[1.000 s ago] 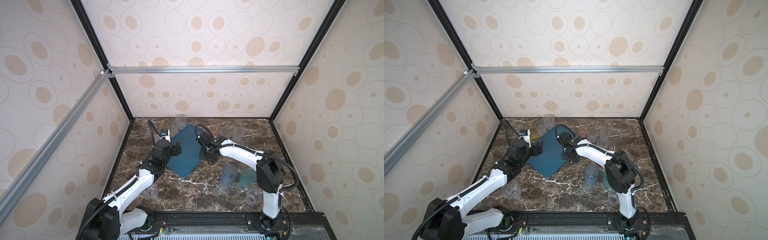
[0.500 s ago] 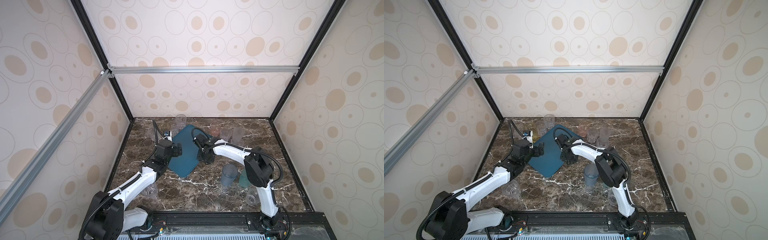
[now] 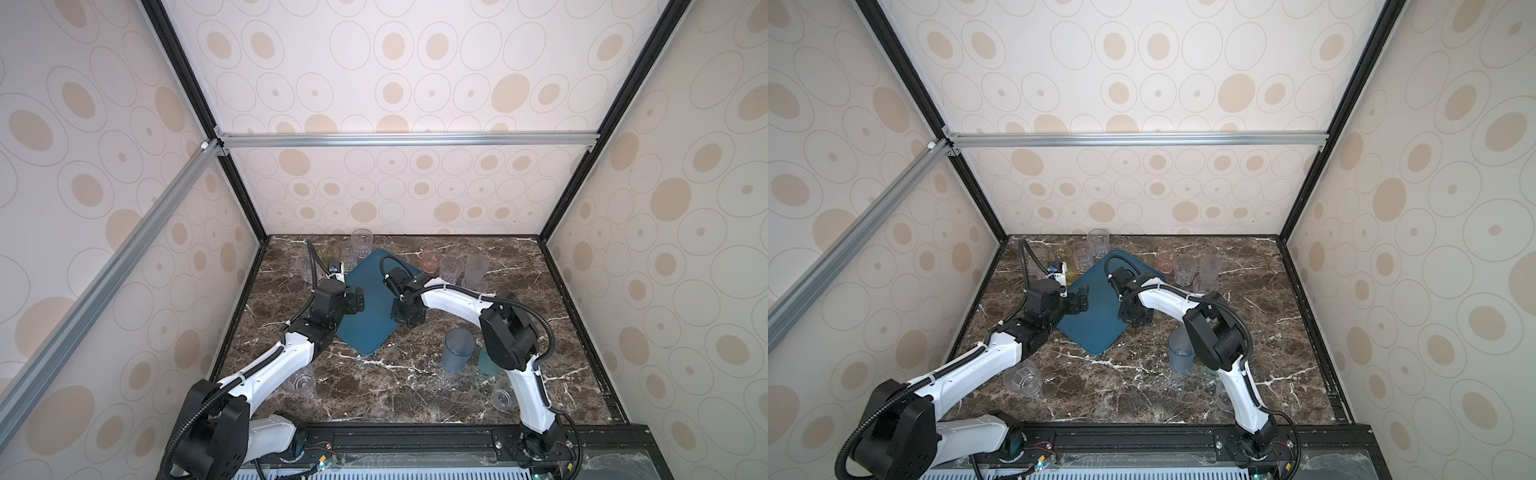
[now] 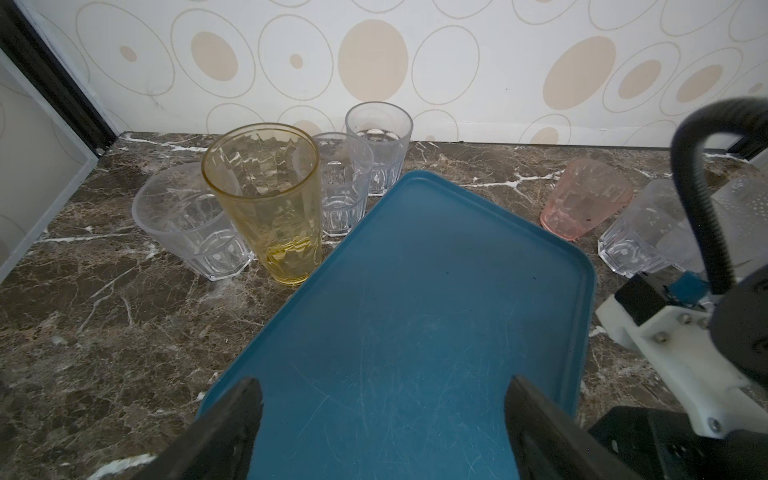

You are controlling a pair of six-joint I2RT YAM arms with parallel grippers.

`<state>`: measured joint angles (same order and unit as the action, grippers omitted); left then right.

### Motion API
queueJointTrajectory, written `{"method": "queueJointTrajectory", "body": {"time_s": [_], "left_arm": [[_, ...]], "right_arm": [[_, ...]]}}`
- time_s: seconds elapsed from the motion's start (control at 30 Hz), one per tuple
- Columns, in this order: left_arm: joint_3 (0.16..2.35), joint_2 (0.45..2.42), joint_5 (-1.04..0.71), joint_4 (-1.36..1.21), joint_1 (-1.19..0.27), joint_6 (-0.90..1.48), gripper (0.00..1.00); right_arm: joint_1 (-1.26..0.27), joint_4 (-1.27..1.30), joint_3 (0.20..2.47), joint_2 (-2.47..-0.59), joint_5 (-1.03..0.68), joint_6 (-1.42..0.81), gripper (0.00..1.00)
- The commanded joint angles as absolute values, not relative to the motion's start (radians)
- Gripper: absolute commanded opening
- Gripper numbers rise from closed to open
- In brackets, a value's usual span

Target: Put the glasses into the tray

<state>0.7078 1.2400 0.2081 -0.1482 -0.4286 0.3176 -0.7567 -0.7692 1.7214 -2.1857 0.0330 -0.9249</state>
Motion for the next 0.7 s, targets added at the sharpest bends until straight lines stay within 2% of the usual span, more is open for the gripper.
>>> {"method": "queueJointTrajectory", "body": {"time_s": [0.0,0.47,0.6,0.67], "left_arm": [[0.746,1.240,0.235,-0.152,-0.434,0.293,0.91],[0.750,1.221,0.261,-0.135,-0.433,0.275,0.92],[0.749,1.220,0.265,-0.137,-0.434,0.274,0.92],[0.749,1.222,0.271,-0.136,-0.434,0.274,0.92]], "right_arm": [[-0.751,-0.825,1.757,-2.228,0.040,-0.887,0.23],[-0.719,-0.997,1.756,-2.221,0.041,-0.660,0.10],[-0.712,-1.021,1.767,-2.222,0.020,-0.633,0.08],[-0.709,-0.996,1.763,-2.196,-0.021,-0.646,0.12]]}}
